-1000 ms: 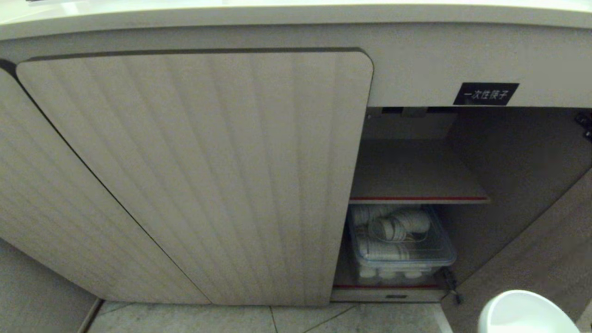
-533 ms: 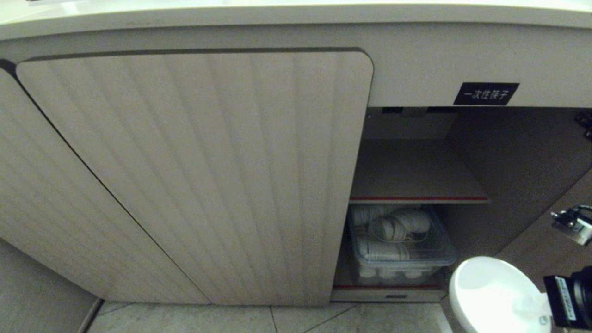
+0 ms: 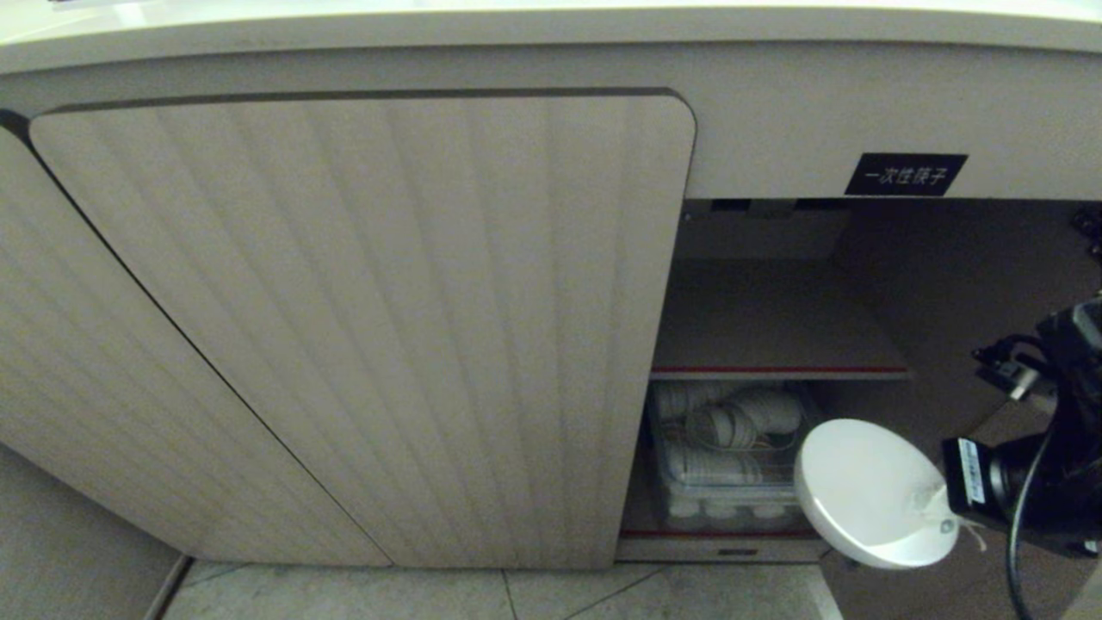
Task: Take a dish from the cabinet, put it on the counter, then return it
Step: Put it back into the cabinet
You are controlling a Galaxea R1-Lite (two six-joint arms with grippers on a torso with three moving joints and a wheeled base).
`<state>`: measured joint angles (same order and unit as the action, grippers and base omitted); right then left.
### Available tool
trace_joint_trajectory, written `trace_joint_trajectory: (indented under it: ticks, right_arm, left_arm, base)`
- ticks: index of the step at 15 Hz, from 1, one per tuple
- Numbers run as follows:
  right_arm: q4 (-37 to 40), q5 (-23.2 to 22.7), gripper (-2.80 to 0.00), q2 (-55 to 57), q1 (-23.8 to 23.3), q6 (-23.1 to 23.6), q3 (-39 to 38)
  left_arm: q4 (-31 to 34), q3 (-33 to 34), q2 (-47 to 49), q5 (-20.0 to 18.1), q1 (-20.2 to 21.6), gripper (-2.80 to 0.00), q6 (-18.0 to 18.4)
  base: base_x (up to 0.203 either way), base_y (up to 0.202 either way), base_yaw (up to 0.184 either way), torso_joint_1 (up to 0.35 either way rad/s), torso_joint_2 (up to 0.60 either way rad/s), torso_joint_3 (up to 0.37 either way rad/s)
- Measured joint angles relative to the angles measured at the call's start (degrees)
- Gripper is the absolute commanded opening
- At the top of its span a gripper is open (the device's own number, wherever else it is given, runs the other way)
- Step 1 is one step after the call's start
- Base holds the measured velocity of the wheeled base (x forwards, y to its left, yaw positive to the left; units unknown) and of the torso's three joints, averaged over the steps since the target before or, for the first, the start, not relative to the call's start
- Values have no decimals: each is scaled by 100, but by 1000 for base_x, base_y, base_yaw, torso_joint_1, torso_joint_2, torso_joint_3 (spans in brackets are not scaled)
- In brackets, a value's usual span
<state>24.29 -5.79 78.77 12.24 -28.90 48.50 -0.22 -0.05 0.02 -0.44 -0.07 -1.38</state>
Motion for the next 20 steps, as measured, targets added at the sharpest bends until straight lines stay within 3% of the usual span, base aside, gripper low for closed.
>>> trace_joint_trajectory:
  ticks: [6, 14, 17, 20]
  right_arm:
    - [-439, 102, -280, 509, 5, -729, 207]
    - [-647, 130, -280, 983, -6, -1317, 648]
    - [-676, 526, -280, 1225, -6, -1485, 850]
    - [-729, 579, -280, 1401, -11, -1628, 960]
  left_arm:
    - [-2, 0, 0, -2, 0, -280, 1]
    - [-2, 0, 0, 0, 0, -280, -2]
    - [-2, -2, 0, 2, 0, -280, 0]
    - [-2, -2, 0, 0, 0, -280, 0]
  base:
    - [0, 0, 0, 0, 0, 0]
    - [0, 0, 0, 0, 0, 0]
    - [0, 0, 0, 0, 0, 0]
    - [0, 0, 0, 0, 0, 0]
